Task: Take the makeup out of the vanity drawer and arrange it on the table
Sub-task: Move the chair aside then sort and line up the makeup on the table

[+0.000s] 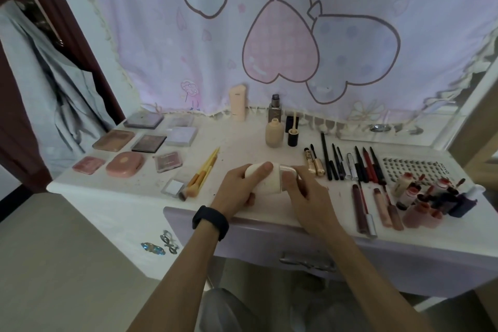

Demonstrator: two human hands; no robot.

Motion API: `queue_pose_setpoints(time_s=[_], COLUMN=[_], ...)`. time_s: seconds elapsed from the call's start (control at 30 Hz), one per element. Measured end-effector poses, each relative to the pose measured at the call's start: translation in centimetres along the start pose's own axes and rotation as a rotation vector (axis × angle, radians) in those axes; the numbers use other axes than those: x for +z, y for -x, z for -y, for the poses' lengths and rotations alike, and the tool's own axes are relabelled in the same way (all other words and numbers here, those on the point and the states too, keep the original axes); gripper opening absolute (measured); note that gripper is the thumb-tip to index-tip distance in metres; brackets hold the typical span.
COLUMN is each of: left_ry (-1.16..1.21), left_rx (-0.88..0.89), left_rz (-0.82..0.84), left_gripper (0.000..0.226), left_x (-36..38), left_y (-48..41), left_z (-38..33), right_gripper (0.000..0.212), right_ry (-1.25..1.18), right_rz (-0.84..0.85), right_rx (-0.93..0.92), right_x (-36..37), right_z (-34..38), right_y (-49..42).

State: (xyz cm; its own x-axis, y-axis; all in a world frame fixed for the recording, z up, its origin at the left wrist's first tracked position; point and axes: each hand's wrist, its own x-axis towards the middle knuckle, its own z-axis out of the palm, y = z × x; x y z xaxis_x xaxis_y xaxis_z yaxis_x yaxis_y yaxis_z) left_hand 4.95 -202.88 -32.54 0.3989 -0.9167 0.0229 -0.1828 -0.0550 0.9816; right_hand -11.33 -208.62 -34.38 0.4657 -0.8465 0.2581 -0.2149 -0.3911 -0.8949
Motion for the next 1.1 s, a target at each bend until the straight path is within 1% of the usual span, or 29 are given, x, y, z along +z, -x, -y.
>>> queue_pose_setpoints(time_s=[0.1, 0.2, 0.27, 0.33, 0.37, 0.43, 0.5, 0.6, 0.7, 0.87, 1.0, 1.1], left_ry=[-0.02, -0.033, -0.049, -0.072, -0.081, -0.1, -0.114, -0.086, -0.043, -0.064, -0.053, 0.034], left_rx=[-0.04, -0.05, -0.044, -0.041, -0.041, -0.049, -0.068, -0.103, -0.124, -0.102, -0.072, -0.031], left_rz=[-0.021, -0.043, -0.054, -0.063, -0.067, -0.07, -0.073, -0.103, -0.114, -0.127, -0.149, -0.117], left_gripper=[0.055, 0.049, 0.048, 0.047, 0.046, 0.047, 0.05, 0.058, 0.061, 0.067, 0.061, 0.045], left_x=[0.1, 0.3, 0.5, 0.6, 0.7, 0.8, 1.0, 1.2, 1.1, 1.1, 1.1, 0.7], left_y=[-0.3, -0.5, -0.6, -0.7, -0.7, -0.8, -1.0, -1.2, -1.4, -1.2, -1.3, -1.0], left_z=[0.0, 0.2, 0.4, 0.5, 0.5, 0.4, 0.3, 0.3, 0.2, 0.4, 0.5, 0.3], right_gripper=[0.018, 0.02, 0.024, 0.013, 0.013, 0.03, 0.039, 0.034, 0.03, 0.027, 0.022, 0.029], right_ry=[-0.08, -0.198, -0.216, -0.229, -0.236, -0.239, -0.241, -0.193, -0.208, -0.24, -0.39, -0.464], right_rz=[0.013, 0.01, -0.012, -0.029, -0.035, -0.051, -0.062, -0.109, -0.163, -0.144, -0.195, -0.222], right_rx=[0.017, 0.039, 0.05, 0.046, 0.036, 0.022, 0.022, -0.03, -0.051, -0.029, 0.012, 0.041], right_x=[-0.4, -0.6, -0.5, -0.4, -0.4, -0.4, -0.4, -0.4, -0.6, -0.7, -0.7, -0.7], right_z=[-0.1, 0.2, 0.4, 0.2, 0.1, -0.2, -0.3, -0.5, -0.5, -0.7, -0.7, -0.8], right_y=[-0.1, -0.1, -0.2, -0.3, -0.3, -0.3, -0.2, 0.0, 0.1, -0.1, -0.1, -0.2])
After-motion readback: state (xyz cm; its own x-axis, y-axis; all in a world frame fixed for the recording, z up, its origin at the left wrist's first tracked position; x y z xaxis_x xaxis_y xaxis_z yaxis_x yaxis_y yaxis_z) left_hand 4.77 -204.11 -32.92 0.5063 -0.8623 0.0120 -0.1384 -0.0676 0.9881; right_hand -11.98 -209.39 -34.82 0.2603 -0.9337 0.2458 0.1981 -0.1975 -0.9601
